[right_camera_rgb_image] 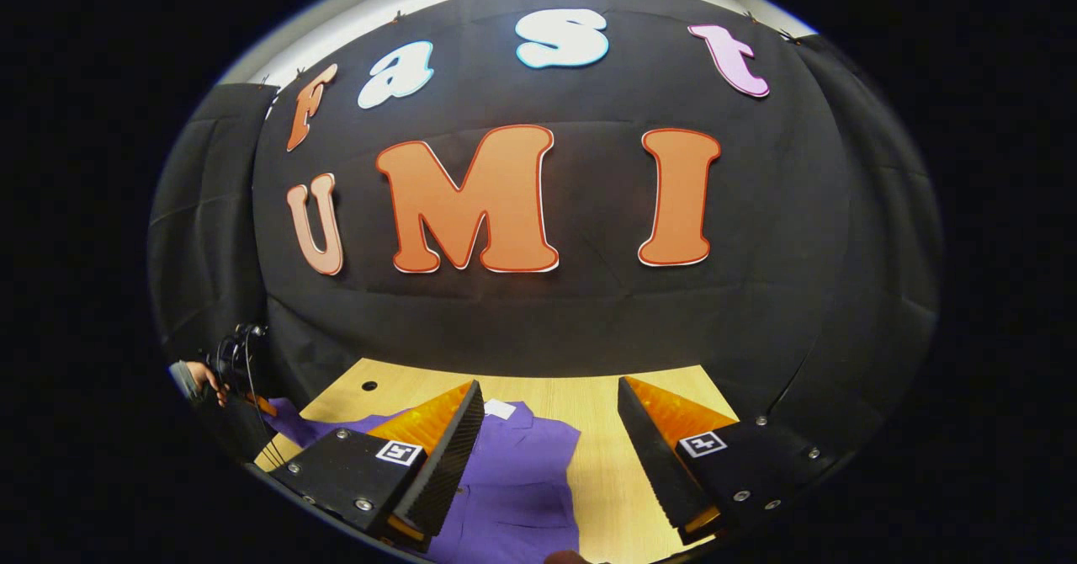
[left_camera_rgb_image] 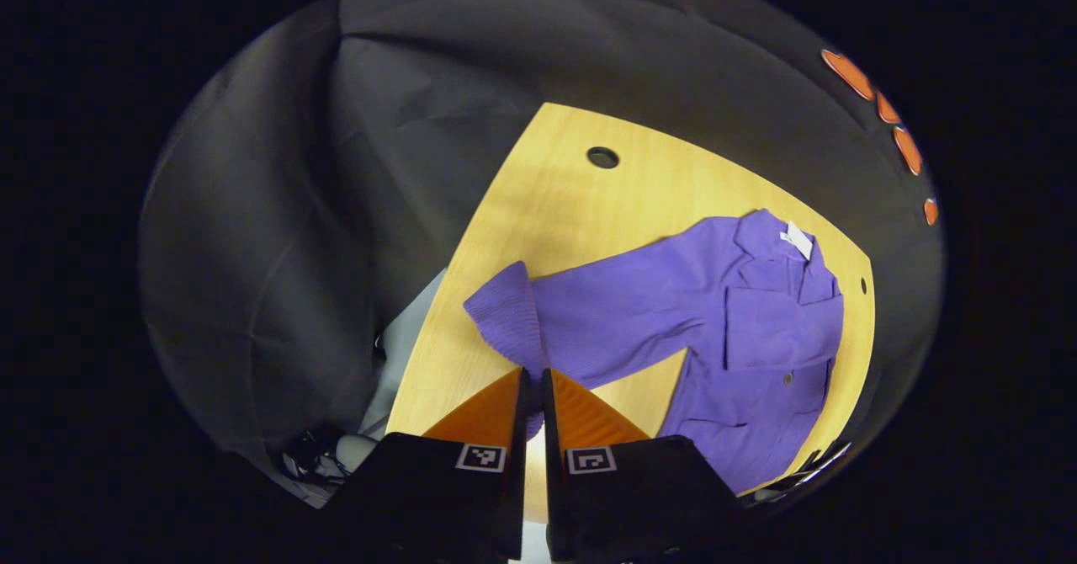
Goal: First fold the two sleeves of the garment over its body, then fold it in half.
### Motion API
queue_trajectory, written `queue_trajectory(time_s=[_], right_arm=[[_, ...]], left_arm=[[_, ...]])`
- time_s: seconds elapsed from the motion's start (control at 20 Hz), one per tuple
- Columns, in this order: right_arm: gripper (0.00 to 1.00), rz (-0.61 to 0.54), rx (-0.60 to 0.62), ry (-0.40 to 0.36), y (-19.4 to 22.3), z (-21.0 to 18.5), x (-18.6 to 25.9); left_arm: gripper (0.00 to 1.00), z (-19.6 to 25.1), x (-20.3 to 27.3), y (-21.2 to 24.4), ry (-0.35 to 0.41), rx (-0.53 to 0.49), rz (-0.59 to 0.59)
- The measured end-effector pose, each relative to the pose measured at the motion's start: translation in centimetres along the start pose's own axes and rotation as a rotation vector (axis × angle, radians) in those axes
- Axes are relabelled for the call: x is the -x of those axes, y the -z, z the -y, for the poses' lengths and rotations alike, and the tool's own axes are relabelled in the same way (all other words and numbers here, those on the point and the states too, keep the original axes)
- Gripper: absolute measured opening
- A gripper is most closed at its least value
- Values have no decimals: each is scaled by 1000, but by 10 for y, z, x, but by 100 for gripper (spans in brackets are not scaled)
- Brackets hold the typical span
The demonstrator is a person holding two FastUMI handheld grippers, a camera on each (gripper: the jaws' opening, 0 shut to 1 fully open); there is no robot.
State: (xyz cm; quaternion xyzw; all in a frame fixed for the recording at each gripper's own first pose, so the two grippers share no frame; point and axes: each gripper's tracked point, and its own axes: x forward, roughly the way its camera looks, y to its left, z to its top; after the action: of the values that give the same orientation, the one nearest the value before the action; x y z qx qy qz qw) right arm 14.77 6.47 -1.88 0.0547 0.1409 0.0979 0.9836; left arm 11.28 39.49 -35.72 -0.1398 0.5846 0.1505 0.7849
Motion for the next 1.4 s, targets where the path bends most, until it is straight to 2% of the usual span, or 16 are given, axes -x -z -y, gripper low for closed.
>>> queue_trajectory(time_s=[0.15, 0.6, 0.8, 1.1, 1.25, 1.4], right_arm=[[95, 5, -3, -3, 2, 12, 10], [95, 6, -41, -19, 15, 45, 26], [95, 21, -51, -46, 19, 45, 27], [95, 16, -29, -62, 26, 70, 30], [95, 29, -41, -40, 26, 96, 35], [95, 32, -61, -24, 29, 113, 39]], left_arm=[[13, 52, 16, -10, 48, -68, 25], [13, 173, 35, -30, 114, -214, 49], [12, 232, 40, -28, 156, -266, 45], [12, 349, 40, -20, 227, -367, 34], [12, 413, 32, -12, 258, -446, 17], [12, 459, 25, -6, 273, -508, 9]])
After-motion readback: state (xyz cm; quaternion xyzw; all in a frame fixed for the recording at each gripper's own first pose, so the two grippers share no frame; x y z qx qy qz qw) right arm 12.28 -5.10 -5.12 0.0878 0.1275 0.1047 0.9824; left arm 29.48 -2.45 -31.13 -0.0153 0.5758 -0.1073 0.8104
